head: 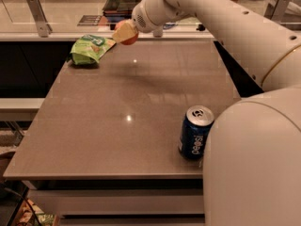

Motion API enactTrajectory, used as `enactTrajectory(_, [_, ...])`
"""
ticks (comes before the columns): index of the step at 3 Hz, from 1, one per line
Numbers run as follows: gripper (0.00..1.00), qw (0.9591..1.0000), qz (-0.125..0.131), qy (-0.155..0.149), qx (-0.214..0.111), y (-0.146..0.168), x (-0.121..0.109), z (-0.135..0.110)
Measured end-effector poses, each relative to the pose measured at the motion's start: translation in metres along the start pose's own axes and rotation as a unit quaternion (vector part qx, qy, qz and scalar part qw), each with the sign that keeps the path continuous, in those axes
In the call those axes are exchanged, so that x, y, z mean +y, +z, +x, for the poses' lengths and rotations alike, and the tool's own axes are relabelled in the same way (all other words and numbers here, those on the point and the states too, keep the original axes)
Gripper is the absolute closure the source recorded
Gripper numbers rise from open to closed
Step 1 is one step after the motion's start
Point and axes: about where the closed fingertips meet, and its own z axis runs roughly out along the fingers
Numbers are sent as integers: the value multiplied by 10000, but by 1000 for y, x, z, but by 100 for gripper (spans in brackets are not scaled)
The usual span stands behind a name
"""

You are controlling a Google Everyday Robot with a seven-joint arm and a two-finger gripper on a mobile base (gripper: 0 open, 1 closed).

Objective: Move apple near green rice chip bag

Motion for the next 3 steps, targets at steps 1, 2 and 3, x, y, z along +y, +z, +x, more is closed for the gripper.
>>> enactTrajectory(1, [100,9997,47,232,56,22,3,17])
enactTrajectory(2, [100,9989,108,445,89,42,3,33])
enactTrajectory(3, [100,9979,298,528,234,56,6,42])
